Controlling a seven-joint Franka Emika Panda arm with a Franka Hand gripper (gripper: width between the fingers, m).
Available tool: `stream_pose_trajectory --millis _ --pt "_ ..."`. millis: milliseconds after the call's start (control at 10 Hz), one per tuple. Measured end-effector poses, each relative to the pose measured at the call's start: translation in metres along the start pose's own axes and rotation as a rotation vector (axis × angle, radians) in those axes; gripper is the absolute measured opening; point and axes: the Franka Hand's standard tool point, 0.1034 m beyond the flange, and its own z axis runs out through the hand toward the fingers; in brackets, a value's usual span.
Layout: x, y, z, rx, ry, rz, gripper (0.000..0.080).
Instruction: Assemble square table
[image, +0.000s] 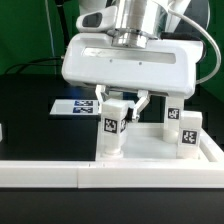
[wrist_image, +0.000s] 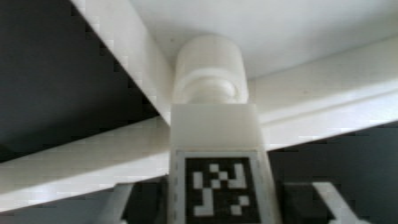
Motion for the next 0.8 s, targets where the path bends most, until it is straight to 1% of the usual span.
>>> stream_pose_trajectory --millis 100,200,400,600,700,800 --pt "-0.0029 0.002 0.0035 -0.007 -0.004 -0.004 0.0291" --pt "-0.0028 0.0027 0.0039 -0.007 0.001 -0.005 0.0291" --pt "-0.003 0.0046 0.0043 0.001 0.024 -0.003 0.0291" --pt "-0.0028 0.0044 0.0042 0.002 0.026 -0.005 0.0291" --pt "-0.0028 0.0044 0.0042 0.002 0.026 -0.007 0.0391" --pt "-0.0028 0.0044 0.0042 0.002 0.026 -0.011 0.0526"
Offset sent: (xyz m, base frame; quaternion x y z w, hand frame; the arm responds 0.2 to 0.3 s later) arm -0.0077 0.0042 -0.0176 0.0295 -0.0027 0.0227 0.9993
